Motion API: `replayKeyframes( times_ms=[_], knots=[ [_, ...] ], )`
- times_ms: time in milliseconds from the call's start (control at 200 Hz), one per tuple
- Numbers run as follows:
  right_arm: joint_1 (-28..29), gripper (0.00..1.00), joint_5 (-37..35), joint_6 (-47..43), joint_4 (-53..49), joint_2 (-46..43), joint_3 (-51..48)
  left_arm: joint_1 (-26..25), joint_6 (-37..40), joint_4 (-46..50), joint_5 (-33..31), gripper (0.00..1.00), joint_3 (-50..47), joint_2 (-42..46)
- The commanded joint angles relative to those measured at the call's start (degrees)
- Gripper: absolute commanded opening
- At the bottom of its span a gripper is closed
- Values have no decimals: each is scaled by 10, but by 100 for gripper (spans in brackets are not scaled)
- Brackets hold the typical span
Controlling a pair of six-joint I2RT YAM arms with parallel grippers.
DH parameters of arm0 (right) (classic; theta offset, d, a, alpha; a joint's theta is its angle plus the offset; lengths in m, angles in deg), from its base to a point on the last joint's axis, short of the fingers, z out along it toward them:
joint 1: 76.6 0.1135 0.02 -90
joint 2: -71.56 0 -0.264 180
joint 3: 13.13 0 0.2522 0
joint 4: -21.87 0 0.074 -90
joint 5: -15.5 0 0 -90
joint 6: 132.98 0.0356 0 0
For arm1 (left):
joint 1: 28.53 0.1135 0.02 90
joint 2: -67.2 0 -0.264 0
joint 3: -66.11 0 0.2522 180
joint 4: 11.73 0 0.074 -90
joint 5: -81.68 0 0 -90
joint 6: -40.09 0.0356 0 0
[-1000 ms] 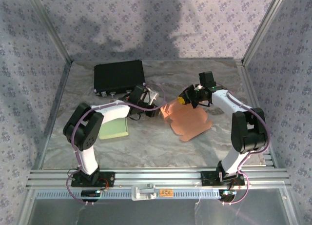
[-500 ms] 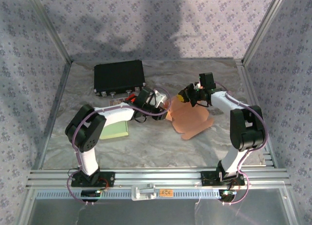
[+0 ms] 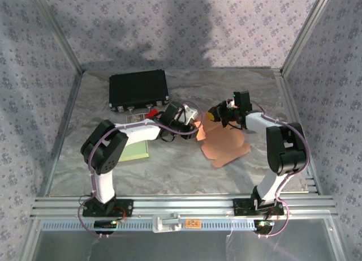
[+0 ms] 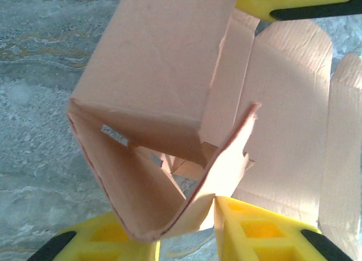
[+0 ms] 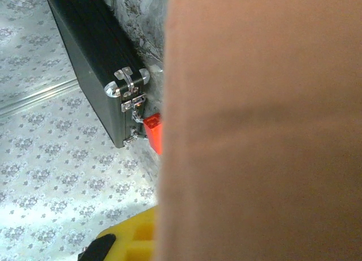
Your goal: Fold the paper box
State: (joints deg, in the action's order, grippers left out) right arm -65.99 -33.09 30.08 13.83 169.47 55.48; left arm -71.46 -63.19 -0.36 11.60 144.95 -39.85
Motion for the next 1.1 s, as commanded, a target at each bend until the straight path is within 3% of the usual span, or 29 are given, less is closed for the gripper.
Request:
replayKeyframes(
  times_ms=[0,385,700,959,1094],
  knots=[
    [-4,0,6,27,60,-22,-8,-6,-22,-21,-10,32,12,5],
    [-3,0,10,24,79,-52,-29,-2,17,26,-18,35,11,18],
    [-2,0,10,14,179,-26,-85,5,42,47,-13,35,28,1],
    [-3,0,12,4,158,-5,-45,8,100,104,44,36,17,59],
    [-2,0,15,5,156,-3,-44,36,132,101,89,33,-28,90]
  ],
)
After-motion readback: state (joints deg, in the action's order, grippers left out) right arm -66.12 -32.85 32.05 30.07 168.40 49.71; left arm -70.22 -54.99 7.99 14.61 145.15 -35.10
